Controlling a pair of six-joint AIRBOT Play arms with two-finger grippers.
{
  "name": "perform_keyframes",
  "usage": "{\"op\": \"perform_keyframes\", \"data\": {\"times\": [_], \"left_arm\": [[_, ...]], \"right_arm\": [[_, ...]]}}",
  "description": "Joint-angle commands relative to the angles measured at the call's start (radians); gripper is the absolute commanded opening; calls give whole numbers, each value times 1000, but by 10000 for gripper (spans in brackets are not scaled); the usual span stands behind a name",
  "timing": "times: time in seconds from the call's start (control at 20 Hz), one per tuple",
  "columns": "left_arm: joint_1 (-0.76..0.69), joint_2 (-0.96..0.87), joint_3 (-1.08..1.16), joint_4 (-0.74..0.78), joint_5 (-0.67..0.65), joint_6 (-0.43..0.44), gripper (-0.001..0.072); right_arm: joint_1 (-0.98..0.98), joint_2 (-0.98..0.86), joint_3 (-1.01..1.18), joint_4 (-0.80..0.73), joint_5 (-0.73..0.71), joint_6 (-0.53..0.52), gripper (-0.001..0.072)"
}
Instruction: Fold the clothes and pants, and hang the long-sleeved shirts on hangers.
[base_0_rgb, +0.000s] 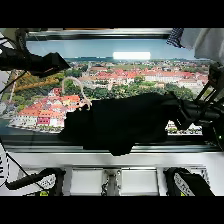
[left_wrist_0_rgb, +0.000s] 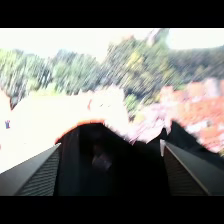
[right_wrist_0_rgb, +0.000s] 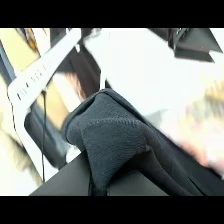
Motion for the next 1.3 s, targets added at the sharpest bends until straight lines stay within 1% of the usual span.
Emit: {"op": "perform_keyframes", "data": {"times": [0.0,0.05,0.1,0.2,0.25,0.35,0.55,0.75,0.9,1.05,1.15,1.25], "left_arm": [[3,-1,119,-50,0,-1,678],[3,-1,151,-47,-1,-1,677],[3,-1,172,-48,-1,-2,656],[3,2,199,-48,-4,-1,220],[3,12,198,-47,-3,0,31],[3,31,198,-45,0,9,19],[3,69,198,-45,-4,18,18],[-20,86,198,-45,-4,18,19],[-68,85,198,-44,-3,18,19],[-113,83,198,-44,-2,18,18],[-139,83,198,-44,-1,18,18],[-158,81,198,-45,1,18,18]], "right_arm": [[2,2,1,130,-59,-65,14],[2,2,1,151,-78,-89,14],[2,2,1,180,-102,-116,14],[-1,2,1,253,-150,-198,14],[-5,2,1,291,-179,-239,14],[-37,6,1,345,-247,-316,14],[-186,48,2,354,-449,-407,14],[-357,140,4,350,-715,-512,14],[-467,203,32,350,-934,-598,14],[-533,223,105,350,-1185,-729,14],[-546,214,177,350,-1368,-856,14],[-546,175,277,350,-1495,-1002,14]]}}
